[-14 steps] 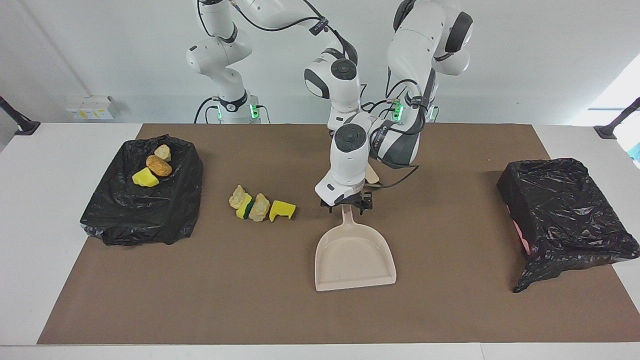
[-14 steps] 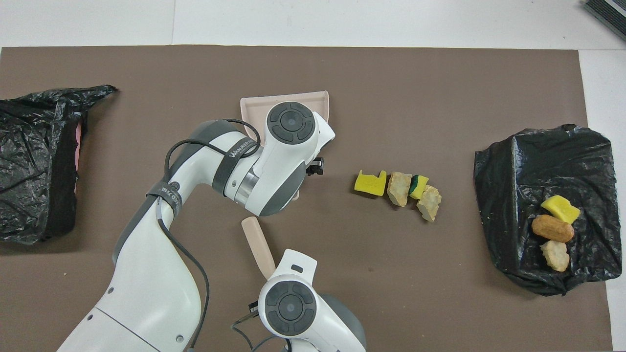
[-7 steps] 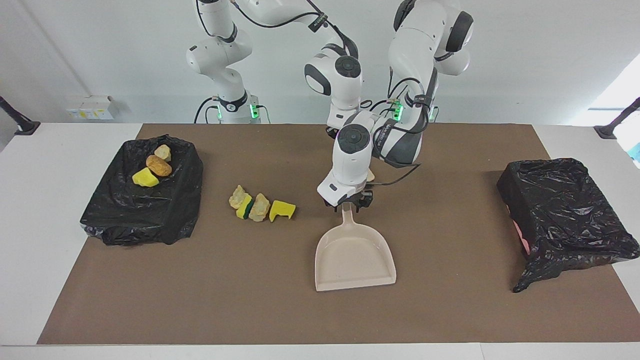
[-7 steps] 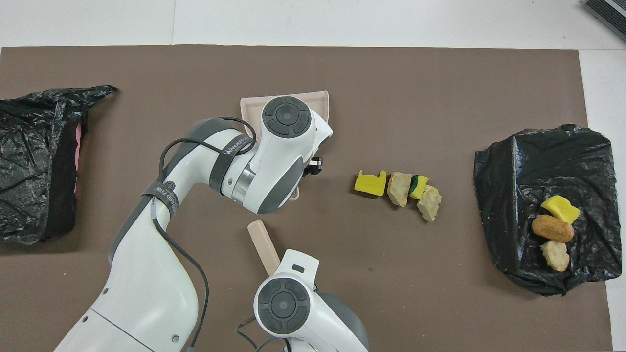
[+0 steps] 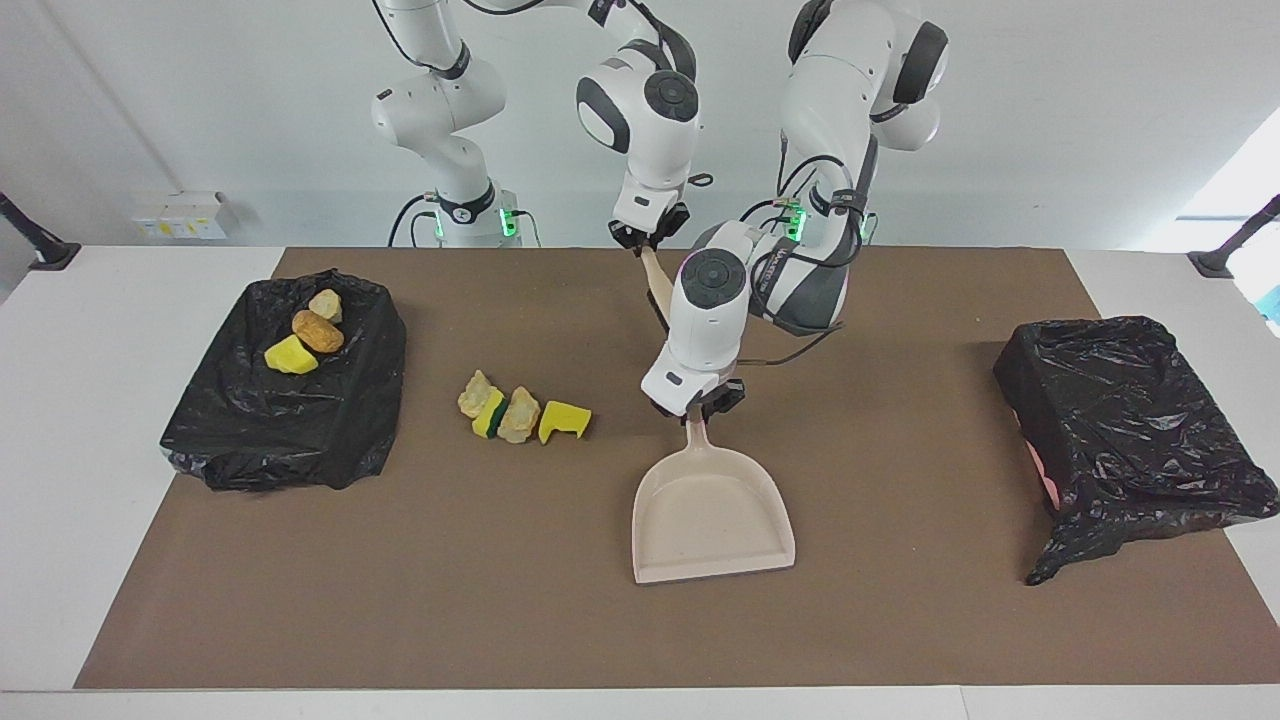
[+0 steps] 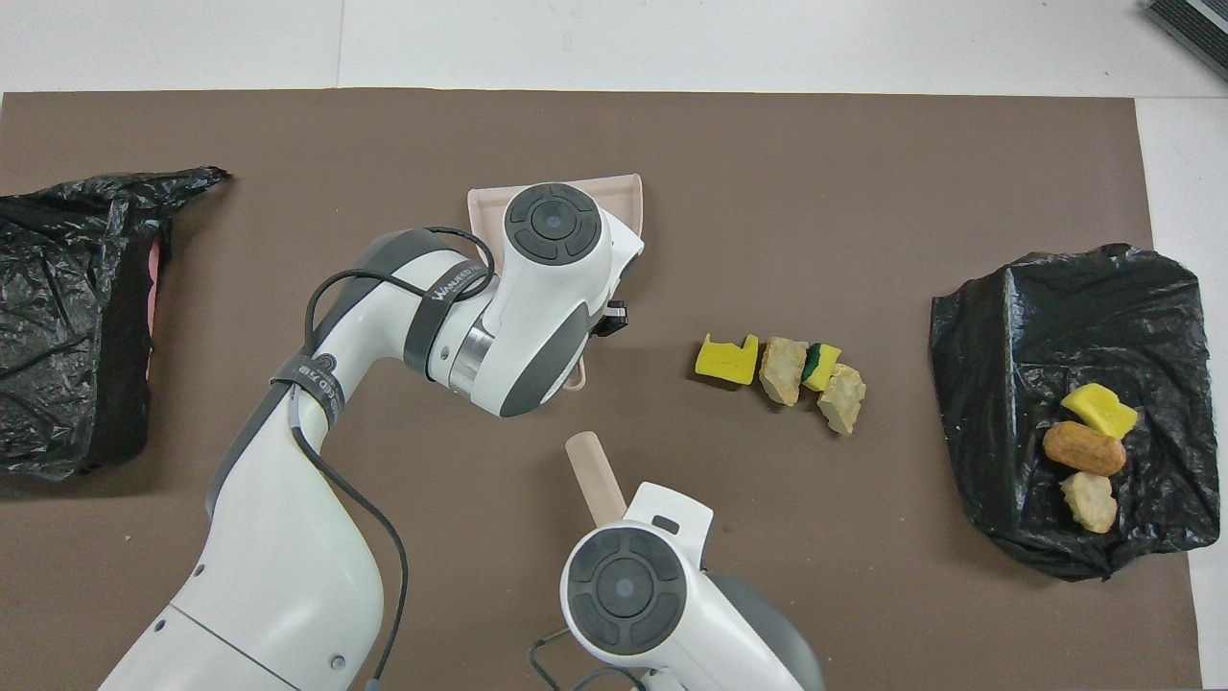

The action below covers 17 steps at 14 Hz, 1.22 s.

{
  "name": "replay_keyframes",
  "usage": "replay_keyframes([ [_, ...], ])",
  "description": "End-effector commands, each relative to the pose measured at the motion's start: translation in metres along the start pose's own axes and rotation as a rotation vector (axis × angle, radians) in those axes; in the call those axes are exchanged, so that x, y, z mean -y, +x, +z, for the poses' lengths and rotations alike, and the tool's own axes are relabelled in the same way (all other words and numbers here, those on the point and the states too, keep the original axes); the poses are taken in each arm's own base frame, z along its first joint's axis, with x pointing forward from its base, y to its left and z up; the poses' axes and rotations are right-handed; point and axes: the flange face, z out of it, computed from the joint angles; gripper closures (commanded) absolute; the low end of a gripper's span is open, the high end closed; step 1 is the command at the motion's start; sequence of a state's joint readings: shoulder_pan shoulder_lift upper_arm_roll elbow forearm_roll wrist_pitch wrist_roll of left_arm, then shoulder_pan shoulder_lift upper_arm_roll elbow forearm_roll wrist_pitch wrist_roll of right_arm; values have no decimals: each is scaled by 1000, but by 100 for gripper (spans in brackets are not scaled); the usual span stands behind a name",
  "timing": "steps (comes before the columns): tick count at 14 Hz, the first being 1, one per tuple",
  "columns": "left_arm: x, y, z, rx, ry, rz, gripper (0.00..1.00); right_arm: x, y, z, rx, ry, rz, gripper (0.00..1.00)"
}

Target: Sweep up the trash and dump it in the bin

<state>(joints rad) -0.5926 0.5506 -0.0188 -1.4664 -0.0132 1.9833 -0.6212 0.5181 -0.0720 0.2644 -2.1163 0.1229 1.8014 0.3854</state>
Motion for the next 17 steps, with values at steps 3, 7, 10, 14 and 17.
replay_keyframes([
  [3, 46, 30, -26, -47, -22, 169, 100, -95, -24, -50, 9, -10, -28, 100],
  [7, 90, 38, -26, -26, -4, 507, 100, -217, -37, -82, -28, -9, 139, 100],
  [10, 113, 44, -29, 6, 6, 816, 100, -286, -26, -65, -87, -60, 202, 100],
  [14, 140, 53, -38, 16, 78, 1160, 100, -330, 16, 16, -40, -124, 266, 100],
  [17, 148, 50, -45, 38, 80, 1459, 100, -317, 31, 40, -37, -119, 354, 100],
])
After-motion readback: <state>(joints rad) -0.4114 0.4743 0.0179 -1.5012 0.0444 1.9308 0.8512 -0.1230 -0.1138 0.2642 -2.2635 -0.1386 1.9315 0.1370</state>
